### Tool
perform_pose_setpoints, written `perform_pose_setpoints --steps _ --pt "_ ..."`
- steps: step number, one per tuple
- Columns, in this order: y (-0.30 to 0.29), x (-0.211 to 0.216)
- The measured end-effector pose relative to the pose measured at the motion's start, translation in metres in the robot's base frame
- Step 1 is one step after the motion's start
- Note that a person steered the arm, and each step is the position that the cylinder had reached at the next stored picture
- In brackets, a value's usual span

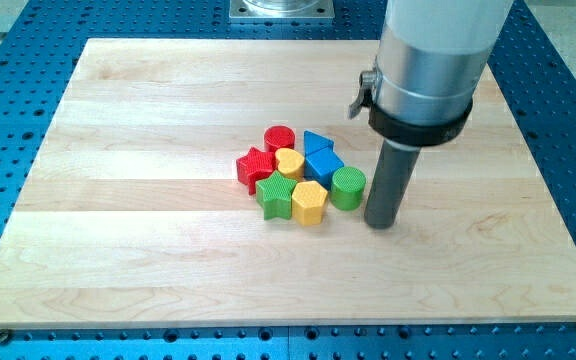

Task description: Move the green circle into the cube

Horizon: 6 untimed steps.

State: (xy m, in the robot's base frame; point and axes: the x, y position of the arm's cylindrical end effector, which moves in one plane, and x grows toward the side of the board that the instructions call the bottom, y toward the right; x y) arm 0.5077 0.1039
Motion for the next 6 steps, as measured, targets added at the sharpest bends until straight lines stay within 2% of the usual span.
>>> perform_pose_setpoints --steps 2,6 --pt "-0.027 -0.015" --pt "0.046 -0.015"
